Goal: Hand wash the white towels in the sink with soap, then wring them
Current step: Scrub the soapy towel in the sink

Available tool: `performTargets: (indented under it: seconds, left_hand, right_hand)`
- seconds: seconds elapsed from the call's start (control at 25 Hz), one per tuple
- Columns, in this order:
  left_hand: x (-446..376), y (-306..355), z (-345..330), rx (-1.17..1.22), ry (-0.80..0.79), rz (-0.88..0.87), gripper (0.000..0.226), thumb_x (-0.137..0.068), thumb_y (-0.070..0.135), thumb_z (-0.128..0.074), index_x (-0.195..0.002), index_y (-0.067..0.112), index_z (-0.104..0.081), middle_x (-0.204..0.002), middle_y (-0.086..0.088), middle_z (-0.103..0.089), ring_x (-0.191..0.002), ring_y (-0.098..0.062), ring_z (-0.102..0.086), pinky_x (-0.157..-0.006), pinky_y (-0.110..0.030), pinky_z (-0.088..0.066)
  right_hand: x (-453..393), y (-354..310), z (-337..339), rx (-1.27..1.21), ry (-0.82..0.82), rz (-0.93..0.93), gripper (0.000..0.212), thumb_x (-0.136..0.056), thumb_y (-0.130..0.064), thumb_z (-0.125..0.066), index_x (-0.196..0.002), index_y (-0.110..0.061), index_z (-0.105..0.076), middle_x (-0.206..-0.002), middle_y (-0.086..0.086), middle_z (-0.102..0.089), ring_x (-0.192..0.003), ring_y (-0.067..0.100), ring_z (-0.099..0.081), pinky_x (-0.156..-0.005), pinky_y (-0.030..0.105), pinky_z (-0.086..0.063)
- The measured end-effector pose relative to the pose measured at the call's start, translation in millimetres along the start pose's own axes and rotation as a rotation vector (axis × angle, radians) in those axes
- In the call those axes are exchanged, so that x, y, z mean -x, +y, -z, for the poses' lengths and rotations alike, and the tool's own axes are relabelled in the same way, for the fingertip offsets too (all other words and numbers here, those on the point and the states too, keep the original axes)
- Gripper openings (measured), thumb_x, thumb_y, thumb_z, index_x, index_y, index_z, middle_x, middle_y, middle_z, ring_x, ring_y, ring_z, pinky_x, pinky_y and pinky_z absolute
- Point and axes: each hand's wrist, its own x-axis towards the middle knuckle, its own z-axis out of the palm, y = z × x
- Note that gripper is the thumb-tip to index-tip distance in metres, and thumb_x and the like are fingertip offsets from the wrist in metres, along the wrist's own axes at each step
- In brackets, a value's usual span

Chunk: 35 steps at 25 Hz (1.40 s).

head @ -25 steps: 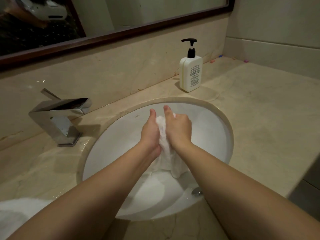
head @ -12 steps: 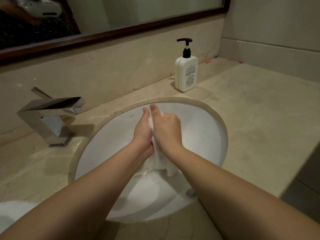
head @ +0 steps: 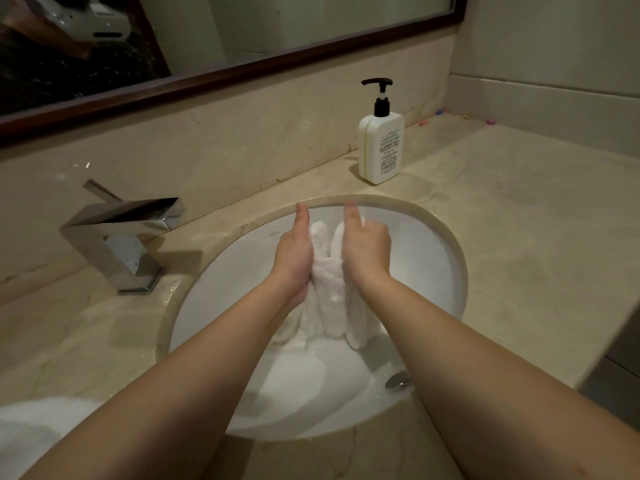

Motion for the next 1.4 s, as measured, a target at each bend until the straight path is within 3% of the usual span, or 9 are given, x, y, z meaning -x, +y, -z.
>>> performTargets:
  seconds: [0.12,0.24,0.44,0.56,0.68,0.8,1.0,1.16,1.4]
  left_hand:
    - [-11.9,0.4,20.4,-0.059,-0.014,0.100,0.070,-0.096,0.075,-0.034,-0.119,0.015,-0.062,-0.103,-0.005,-0.071,-0.092,-0.022,-0.068,-0.076,-0.031,-0.051]
    - [-17.4,-3.4,44.7,-0.280,-0.174,0.248,0.032,-0.099,0.048,-0.060,-0.104,0.017,-0.064,-0.101,-0.005,-0.068,-0.088,-0.021,-0.063,-0.080,-0.033,-0.049]
    - [-24.3,-24.4,54.7,-0.595,-0.083,0.111,0.053,-0.085,0.012,-0.081,-0.131,-0.003,-0.058,-0.087,-0.006,-0.066,-0.072,-0.017,-0.062,-0.079,-0.036,-0.057]
    - [-21.3,-30.8,48.6,-0.679,0.047,-0.089,0.028,-0.088,0.015,-0.078,-0.109,-0.002,-0.071,-0.076,-0.002,-0.064,-0.074,-0.022,-0.065,-0.081,-0.034,-0.055]
    - [-14.2,-30.8,45.0,-0.856,0.112,-0.179,0.017,-0.088,0.027,-0.078,-0.087,0.011,-0.074,-0.075,-0.001,-0.062,-0.075,-0.022,-0.059,-0.067,-0.030,-0.043]
    - [-11.4,-27.3,49.0,-1.009,0.125,-0.063,0.034,-0.085,0.043,-0.079,-0.075,0.012,-0.070,-0.071,-0.001,-0.065,-0.068,-0.021,-0.060,-0.060,-0.029,-0.041]
    - [-5.8,-23.3,55.4,-1.139,-0.027,0.224,0.060,-0.087,0.072,-0.058,-0.075,0.014,-0.058,-0.070,0.000,-0.065,-0.063,-0.017,-0.061,-0.071,-0.030,-0.049]
    - [-7.0,-25.2,60.3,-0.936,-0.196,0.291,0.049,-0.089,0.059,-0.067,-0.083,0.011,-0.062,-0.077,-0.003,-0.066,-0.069,-0.019,-0.059,-0.063,-0.027,-0.044]
    - [-18.5,-28.5,47.6,-0.219,0.140,0.073,0.049,-0.099,0.052,-0.057,-0.106,0.006,-0.070,-0.104,-0.011,-0.075,-0.095,-0.030,-0.071,-0.090,-0.040,-0.057]
  right_hand:
    - [-11.0,11.7,-1.0,-0.054,-0.127,-0.133,0.049,-0.099,-0.048,-0.053,-0.079,-0.003,-0.059,-0.076,0.013,-0.061,-0.078,0.033,-0.063,-0.071,0.038,-0.049]
    - [-9.8,18.4,0.5,0.073,-0.310,-0.151,0.023,-0.091,-0.028,-0.060,-0.105,-0.010,-0.063,-0.108,0.014,-0.064,-0.103,0.033,-0.062,-0.084,0.039,-0.049]
    - [-9.2,29.8,4.0,0.202,-0.344,-0.212,0.006,-0.081,-0.012,-0.065,-0.085,-0.014,-0.061,-0.083,0.004,-0.060,-0.075,0.022,-0.058,-0.067,0.031,-0.045]
    - [-14.5,37.5,3.9,0.274,-0.309,-0.231,0.013,-0.078,-0.015,-0.071,-0.082,-0.009,-0.059,-0.079,0.006,-0.061,-0.074,0.025,-0.061,-0.062,0.031,-0.046]
    - [-14.4,41.9,5.7,0.292,-0.393,-0.225,0.027,-0.083,-0.020,-0.074,-0.109,-0.016,-0.068,-0.099,0.003,-0.068,-0.097,0.026,-0.066,-0.086,0.036,-0.054]
    - [-11.8,44.8,6.1,0.376,-0.462,-0.216,0.064,-0.084,-0.026,-0.077,-0.143,-0.018,-0.052,-0.128,0.003,-0.062,-0.114,0.026,-0.062,-0.100,0.038,-0.050]
    - [-12.8,45.5,9.6,0.554,-0.437,-0.321,0.063,-0.074,-0.035,-0.088,-0.119,-0.002,-0.056,-0.115,0.009,-0.065,-0.101,0.028,-0.062,-0.079,0.037,-0.049]
    - [-13.1,49.4,8.9,0.598,-0.520,-0.306,0.039,-0.090,-0.029,-0.072,-0.120,-0.007,-0.063,-0.111,0.010,-0.067,-0.101,0.030,-0.064,-0.076,0.033,-0.046]
    - [-16.8,36.5,4.4,-0.011,-0.249,-0.264,0.016,-0.101,-0.029,-0.054,-0.105,-0.016,-0.060,-0.095,0.000,-0.066,-0.091,0.023,-0.065,-0.084,0.038,-0.052]
